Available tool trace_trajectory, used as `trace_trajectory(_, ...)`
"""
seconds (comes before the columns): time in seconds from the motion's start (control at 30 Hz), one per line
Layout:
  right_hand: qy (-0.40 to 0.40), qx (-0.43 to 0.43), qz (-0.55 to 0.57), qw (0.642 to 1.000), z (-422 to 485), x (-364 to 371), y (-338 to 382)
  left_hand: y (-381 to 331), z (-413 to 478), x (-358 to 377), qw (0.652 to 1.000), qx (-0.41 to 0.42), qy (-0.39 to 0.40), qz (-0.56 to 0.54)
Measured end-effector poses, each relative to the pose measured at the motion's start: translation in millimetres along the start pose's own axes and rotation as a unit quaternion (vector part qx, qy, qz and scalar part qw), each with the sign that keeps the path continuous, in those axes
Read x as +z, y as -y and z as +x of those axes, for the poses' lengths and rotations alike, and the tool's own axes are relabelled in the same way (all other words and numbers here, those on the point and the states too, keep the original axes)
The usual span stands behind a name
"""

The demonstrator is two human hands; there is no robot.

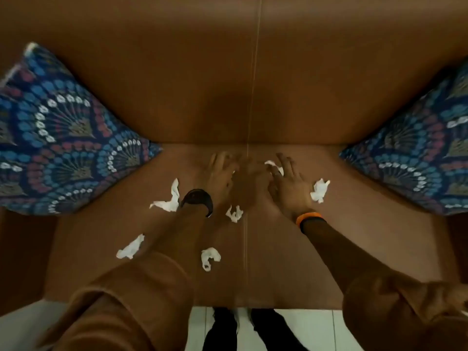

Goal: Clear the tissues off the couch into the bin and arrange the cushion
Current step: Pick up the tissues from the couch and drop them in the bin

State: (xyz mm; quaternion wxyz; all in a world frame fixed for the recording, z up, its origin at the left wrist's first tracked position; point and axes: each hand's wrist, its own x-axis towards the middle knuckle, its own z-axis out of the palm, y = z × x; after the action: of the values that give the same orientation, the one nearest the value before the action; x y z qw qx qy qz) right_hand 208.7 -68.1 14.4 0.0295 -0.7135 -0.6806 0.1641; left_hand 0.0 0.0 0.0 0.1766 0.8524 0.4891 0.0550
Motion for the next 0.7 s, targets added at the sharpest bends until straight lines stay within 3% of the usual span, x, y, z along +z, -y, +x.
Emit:
trace_trajectory(0.03,0.018,0.006,-0.006,1.000,5.8,16.1,-1.7,8.1,1.7,16.7,1.000,-0.014,0.018,0.012)
trace_trajectory(0.13,0.060,0.032,-0.028,0.997,19.0,57.4,-10.8,25.0,0.0,54.5,0.987,-0.108,0.037,-0.109)
trace_trajectory(0.2,0.087,0.029,-0.043,0.995,21.3,83.6,-13.5,34.9,-7.2,84.4,0.981,-0.128,0.044,-0.139)
trace_trajectory(0.47,0.054,0.060,0.012,0.997,-5.8,87.5,-21.0,8.7,-23.1,91.0,0.988,-0.117,0.086,-0.061)
trace_trajectory(0.6,0.004,0.117,0.020,0.993,-33.1,63.4,-41.6,-13.2,-51.3,81.2,0.990,-0.106,0.007,-0.098)
trace_trajectory(0.7,-0.036,0.151,-0.017,0.988,-39.4,56.0,-66.9,-25.3,-68.6,84.1,0.994,-0.107,-0.008,-0.015)
